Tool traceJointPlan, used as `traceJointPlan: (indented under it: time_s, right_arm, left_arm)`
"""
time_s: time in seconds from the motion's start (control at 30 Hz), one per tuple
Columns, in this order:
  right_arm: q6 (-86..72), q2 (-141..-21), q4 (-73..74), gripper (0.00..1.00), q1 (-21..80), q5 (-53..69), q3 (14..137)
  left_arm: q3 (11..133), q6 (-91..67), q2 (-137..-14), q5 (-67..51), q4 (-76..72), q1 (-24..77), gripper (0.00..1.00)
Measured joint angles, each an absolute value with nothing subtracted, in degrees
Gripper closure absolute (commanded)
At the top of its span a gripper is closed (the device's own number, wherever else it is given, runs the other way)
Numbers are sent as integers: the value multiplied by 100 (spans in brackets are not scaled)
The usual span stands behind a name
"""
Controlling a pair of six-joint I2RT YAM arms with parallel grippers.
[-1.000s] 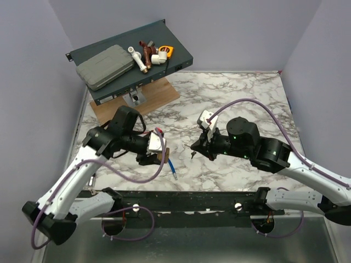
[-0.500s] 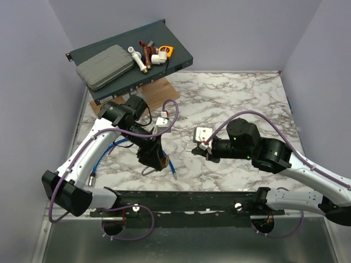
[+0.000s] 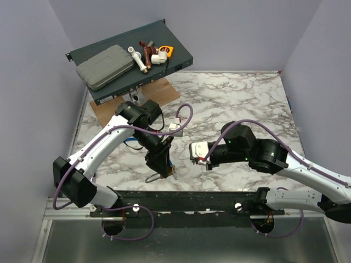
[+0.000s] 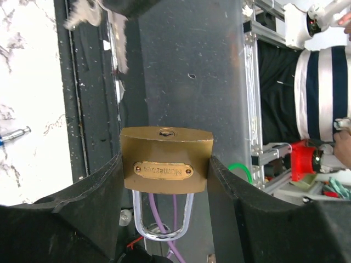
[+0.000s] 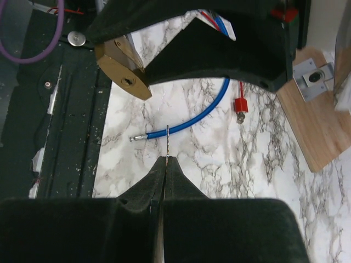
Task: Unlock with the key
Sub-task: Unlock the lock.
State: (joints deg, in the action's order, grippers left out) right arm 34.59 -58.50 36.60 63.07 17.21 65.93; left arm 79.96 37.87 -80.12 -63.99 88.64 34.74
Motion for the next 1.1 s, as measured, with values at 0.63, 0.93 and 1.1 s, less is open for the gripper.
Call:
traceJointPlan:
  time_s: [0.63, 0.93, 1.1]
  right_arm:
    - [3566, -5345, 4018, 99, 6451, 1780, 6237]
    - [3568, -5190, 4005, 99, 6455, 1739, 5992]
    - [3568, -5205, 3981, 99, 6464, 1715, 5813]
  left_arm:
    - [9225, 3944, -9249, -5371, 8886, 4421, 100]
    - [9323, 3962, -9356, -5293, 8890, 4589, 100]
    - [9323, 3964, -9356, -5290, 8888, 4598, 100]
